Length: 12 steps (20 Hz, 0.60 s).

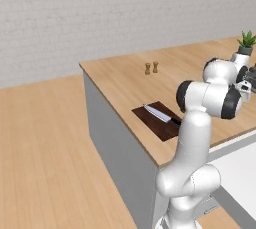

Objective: Pick up the knife from the drawer and place it on the cutting board. Then place the meat from the plate to the cutting board.

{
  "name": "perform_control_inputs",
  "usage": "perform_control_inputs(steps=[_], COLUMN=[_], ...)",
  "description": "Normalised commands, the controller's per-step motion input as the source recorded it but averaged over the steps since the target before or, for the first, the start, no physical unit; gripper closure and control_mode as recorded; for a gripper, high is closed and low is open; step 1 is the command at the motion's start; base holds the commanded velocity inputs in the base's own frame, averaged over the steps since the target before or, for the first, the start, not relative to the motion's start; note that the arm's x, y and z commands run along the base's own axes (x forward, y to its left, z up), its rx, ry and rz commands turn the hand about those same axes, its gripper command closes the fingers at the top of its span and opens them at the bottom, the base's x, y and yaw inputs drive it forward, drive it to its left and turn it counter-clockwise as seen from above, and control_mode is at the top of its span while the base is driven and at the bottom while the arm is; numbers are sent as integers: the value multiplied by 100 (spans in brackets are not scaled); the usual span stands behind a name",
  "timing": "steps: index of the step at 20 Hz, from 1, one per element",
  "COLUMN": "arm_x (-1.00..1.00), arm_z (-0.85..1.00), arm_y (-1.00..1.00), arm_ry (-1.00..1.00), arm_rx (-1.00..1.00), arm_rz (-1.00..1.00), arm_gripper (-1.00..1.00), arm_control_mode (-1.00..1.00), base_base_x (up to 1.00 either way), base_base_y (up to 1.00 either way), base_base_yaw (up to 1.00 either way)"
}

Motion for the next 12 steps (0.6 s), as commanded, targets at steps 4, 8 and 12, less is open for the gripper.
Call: perform_control_inputs(steps=[4,8,12], arm_x=[36,37,23], arm_z=[-17,0,-10], arm_y=[-23,-18,-7], arm_ry=[1,0,-2], arm_rx=[-2,0,-1], arm_rz=[5,15,18], arm_gripper=[-100,-100,-100], arm_control_mode=[-100,-100,-100], base_base_x=[0,0,0], base_base_y=[0,0,0], base_base_yaw=[0,0,0])
